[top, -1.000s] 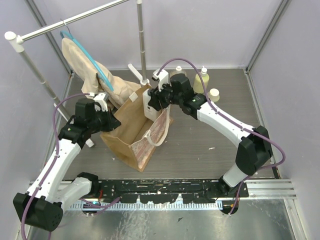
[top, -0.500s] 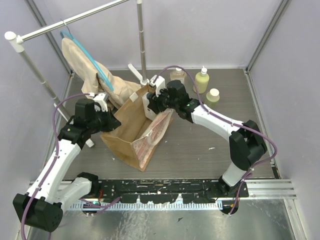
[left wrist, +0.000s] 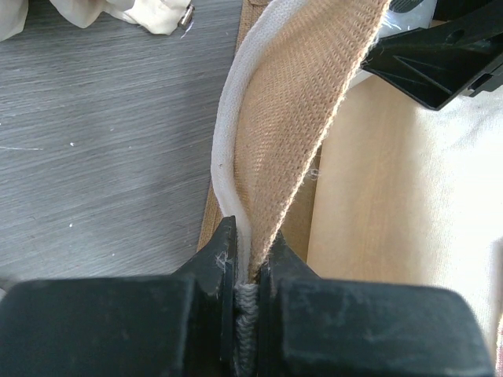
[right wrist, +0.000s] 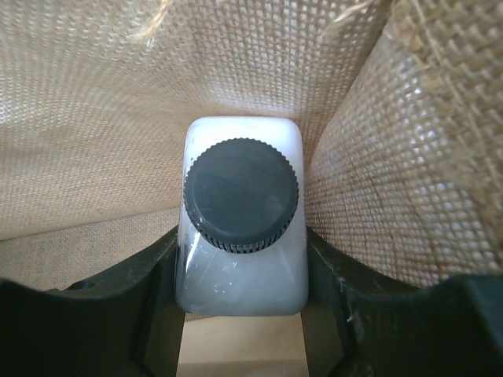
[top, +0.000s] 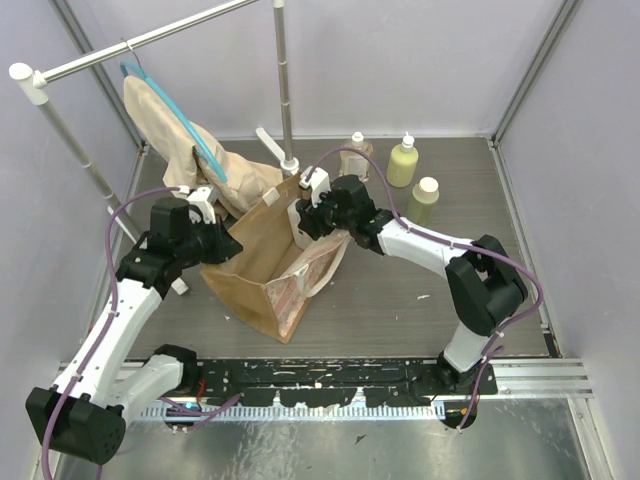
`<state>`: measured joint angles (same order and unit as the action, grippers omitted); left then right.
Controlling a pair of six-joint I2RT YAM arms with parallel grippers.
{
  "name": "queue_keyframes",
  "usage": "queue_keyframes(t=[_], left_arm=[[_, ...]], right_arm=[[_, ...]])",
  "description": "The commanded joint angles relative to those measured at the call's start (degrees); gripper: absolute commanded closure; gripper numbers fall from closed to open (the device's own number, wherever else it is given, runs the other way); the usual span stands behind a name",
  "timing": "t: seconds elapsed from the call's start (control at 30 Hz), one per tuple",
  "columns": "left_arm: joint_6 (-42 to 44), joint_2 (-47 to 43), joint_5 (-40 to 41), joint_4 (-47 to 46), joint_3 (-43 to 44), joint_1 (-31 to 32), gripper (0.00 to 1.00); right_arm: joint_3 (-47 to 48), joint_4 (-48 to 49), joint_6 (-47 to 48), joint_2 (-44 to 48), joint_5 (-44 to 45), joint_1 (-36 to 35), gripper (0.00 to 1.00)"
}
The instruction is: Place the personal care products into the canvas bag
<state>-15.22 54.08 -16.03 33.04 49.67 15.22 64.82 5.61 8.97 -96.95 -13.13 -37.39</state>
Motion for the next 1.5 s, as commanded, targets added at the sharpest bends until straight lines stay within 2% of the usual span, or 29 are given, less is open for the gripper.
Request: queue_keyframes(t=[0.0,0.07,0.1,0.27,0.5,0.57,0.73,0.97,1.2,1.37,1.47], left_arm=[[0.4,-0.8,-1.6,1.0,-0.9,0.1,1.0],[0.4,-0.8,-1.5,1.0,-1.0,0.1,1.0],[0.4,-0.7,-1.3,1.0,-1.1,0.1,1.0],[0.3,-0.6,-0.8,0.9,-1.3,0.1,1.0],[0.3,-0.1,-0.9,0.6,-1.5,0.1,1.0],[0.2,0.0,-0.9,0.5,-1.6,0.1,1.0],[0.1,0.2,-1.0,0.3,-1.7,0.1,1.0],[-0.1,0.4,-1.0,-0.2,-2.0,0.1,1.0],[0.1,0.4,-1.2,-0.2,-2.0,0.1,1.0],[0.1,0.1,-1.1,0.2,-2.1,0.1,1.0],[0.0,-0.1,-1.2,0.3,-1.9,0.1,1.0]], right_arm=[[0.7,8.6,0.8,0.7,2.4,0.4,1.0],[1.2,6.2,1.1,0.4,3.7,0.4,0.99],[1.6,4.8,1.2,0.3,4.5,0.4,0.94],[2.0,0.7,1.2,1.4,8.2,0.4,0.62],[2.5,-2.7,1.2,5.8,9.7,0.4,0.1],[2.8,-3.5,1.2,7.4,10.1,0.4,0.03],[2.8,-2.6,-1.2,11.7,10.9,0.4,0.0],[7.9,-7.2,-5.7,13.9,8.7,0.5,0.0],[13.9,-12.6,-7.3,15.4,13.8,1.4,0.0],[15.3,-11.5,-11.1,17.3,11.7,6.6,0.0],[18.5,-13.1,-15.0,15.3,11.3,12.7,0.0]])
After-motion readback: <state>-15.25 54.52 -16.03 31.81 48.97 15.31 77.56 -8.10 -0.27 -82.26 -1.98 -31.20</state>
